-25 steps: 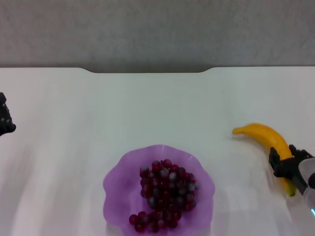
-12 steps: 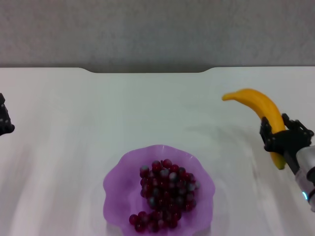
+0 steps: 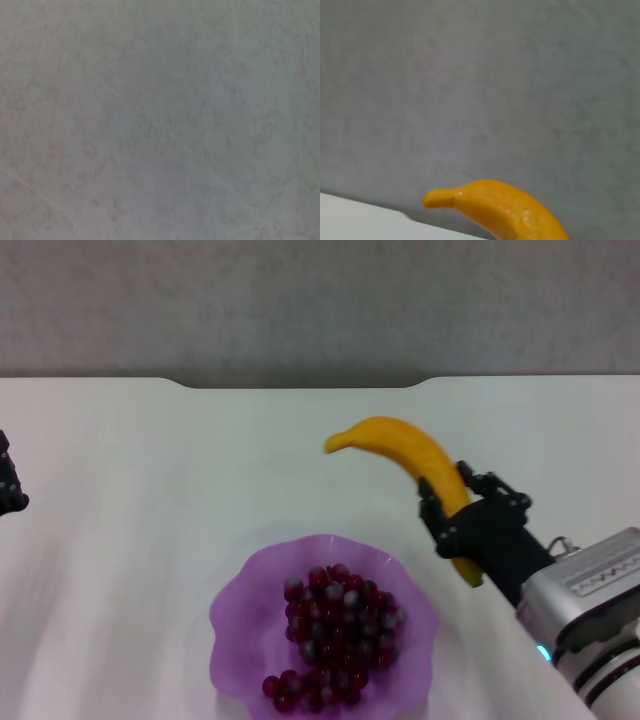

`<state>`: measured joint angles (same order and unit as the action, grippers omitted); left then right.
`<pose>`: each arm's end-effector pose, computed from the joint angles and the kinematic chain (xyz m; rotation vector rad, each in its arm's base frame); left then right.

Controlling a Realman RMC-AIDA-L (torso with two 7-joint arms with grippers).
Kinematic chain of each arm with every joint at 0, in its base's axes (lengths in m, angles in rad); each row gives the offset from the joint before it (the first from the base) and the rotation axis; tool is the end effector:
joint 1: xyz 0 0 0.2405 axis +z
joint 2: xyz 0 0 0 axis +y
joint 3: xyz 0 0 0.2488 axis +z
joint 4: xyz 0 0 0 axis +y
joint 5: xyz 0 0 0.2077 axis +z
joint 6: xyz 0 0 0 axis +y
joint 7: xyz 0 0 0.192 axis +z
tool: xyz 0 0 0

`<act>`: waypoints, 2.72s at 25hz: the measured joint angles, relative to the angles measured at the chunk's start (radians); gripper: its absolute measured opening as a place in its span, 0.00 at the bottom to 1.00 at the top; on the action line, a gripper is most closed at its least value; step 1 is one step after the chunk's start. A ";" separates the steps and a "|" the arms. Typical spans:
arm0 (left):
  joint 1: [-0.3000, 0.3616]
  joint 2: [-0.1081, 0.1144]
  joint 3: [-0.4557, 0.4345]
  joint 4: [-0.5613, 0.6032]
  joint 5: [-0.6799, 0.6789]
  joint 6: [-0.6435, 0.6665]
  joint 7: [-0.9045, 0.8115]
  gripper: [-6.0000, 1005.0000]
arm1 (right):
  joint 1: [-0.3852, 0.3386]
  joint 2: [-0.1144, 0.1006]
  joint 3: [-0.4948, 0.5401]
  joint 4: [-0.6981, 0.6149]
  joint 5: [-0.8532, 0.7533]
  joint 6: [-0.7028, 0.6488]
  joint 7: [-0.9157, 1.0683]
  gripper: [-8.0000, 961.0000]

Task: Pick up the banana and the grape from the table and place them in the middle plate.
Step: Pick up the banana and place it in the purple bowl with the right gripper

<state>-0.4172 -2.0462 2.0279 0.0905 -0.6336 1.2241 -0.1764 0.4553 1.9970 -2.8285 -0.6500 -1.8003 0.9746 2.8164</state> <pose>-0.3405 0.3690 0.0270 -1.5176 -0.4940 -0.6540 0.2366 0.3551 -0.1041 -1.9091 0.4566 0.6164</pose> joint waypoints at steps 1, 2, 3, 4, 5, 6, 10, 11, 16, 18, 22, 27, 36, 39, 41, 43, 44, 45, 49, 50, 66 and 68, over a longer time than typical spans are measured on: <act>0.000 0.000 0.000 0.000 0.000 0.000 0.000 0.05 | 0.001 0.000 -0.001 -0.009 -0.018 -0.006 0.000 0.53; 0.000 0.000 0.000 0.000 0.000 0.000 0.000 0.05 | 0.002 0.000 -0.001 -0.018 -0.036 -0.013 0.000 0.53; 0.000 0.000 0.000 0.000 0.000 0.000 0.000 0.05 | 0.004 0.000 -0.002 -0.027 -0.059 -0.024 0.000 0.53; 0.000 0.000 0.000 0.000 0.000 0.000 0.000 0.05 | 0.005 0.000 -0.002 -0.033 -0.078 -0.035 0.000 0.53; 0.000 0.000 0.000 0.001 0.000 0.000 0.000 0.05 | 0.006 0.000 -0.002 -0.040 -0.099 -0.050 0.000 0.53; 0.000 0.000 0.000 0.002 0.000 0.000 0.000 0.05 | 0.006 0.000 -0.002 -0.045 -0.113 -0.059 0.000 0.53; 0.000 0.000 0.000 0.003 0.000 0.006 0.000 0.05 | 0.002 0.002 -0.002 -0.056 -0.163 -0.087 -0.004 0.53; 0.000 0.000 0.000 0.003 -0.001 0.007 0.000 0.05 | 0.000 0.002 -0.004 -0.058 -0.166 -0.089 -0.004 0.53; 0.000 0.001 0.000 0.006 -0.004 0.009 0.000 0.05 | 0.001 -0.001 -0.023 -0.063 -0.169 -0.107 -0.005 0.54; -0.002 0.001 0.000 0.006 -0.004 0.009 0.000 0.05 | 0.004 -0.001 -0.032 -0.063 -0.170 -0.117 -0.006 0.54; -0.008 0.002 0.000 0.006 -0.005 0.010 0.000 0.05 | 0.006 -0.001 -0.046 -0.058 -0.170 -0.127 -0.008 0.54; -0.012 0.002 0.000 0.008 -0.003 0.011 0.000 0.05 | 0.006 -0.002 -0.050 -0.054 -0.186 -0.153 -0.008 0.54; -0.017 0.001 0.000 0.008 -0.001 0.012 0.000 0.05 | 0.010 -0.001 -0.049 -0.052 -0.209 -0.181 -0.008 0.55; -0.017 0.001 0.000 0.008 0.000 0.013 0.000 0.05 | 0.011 -0.003 -0.049 -0.053 -0.255 -0.181 -0.003 0.55; -0.017 0.001 0.000 0.008 0.000 0.014 0.000 0.05 | 0.011 -0.004 -0.049 -0.053 -0.264 -0.181 -0.003 0.55; -0.017 0.001 0.000 0.008 0.000 0.014 0.000 0.05 | 0.011 -0.004 -0.049 -0.053 -0.264 -0.181 -0.002 0.55; -0.017 0.001 0.000 0.008 0.000 0.014 0.000 0.05 | 0.010 -0.004 -0.049 -0.053 -0.264 -0.181 -0.002 0.55; -0.017 0.001 0.000 0.008 0.000 0.014 0.000 0.05 | 0.009 -0.004 -0.049 -0.052 -0.264 -0.181 -0.002 0.55; -0.017 0.001 0.000 0.008 -0.003 0.020 0.000 0.05 | 0.001 -0.005 -0.049 -0.056 -0.261 -0.182 -0.002 0.56; -0.017 0.001 0.000 0.007 -0.004 0.025 0.000 0.05 | 0.000 -0.004 -0.049 -0.058 -0.261 -0.182 -0.002 0.56; -0.017 0.001 0.000 0.003 -0.002 0.040 0.000 0.05 | 0.007 -0.004 -0.038 -0.061 -0.214 -0.215 0.000 0.60; -0.018 0.001 0.000 0.003 -0.001 0.038 0.000 0.05 | 0.009 -0.005 -0.036 -0.062 -0.211 -0.218 0.000 0.66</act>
<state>-0.4353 -2.0448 2.0279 0.0932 -0.6343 1.2625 -0.1764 0.4641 1.9925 -2.8646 -0.7117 -2.0115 0.7569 2.8162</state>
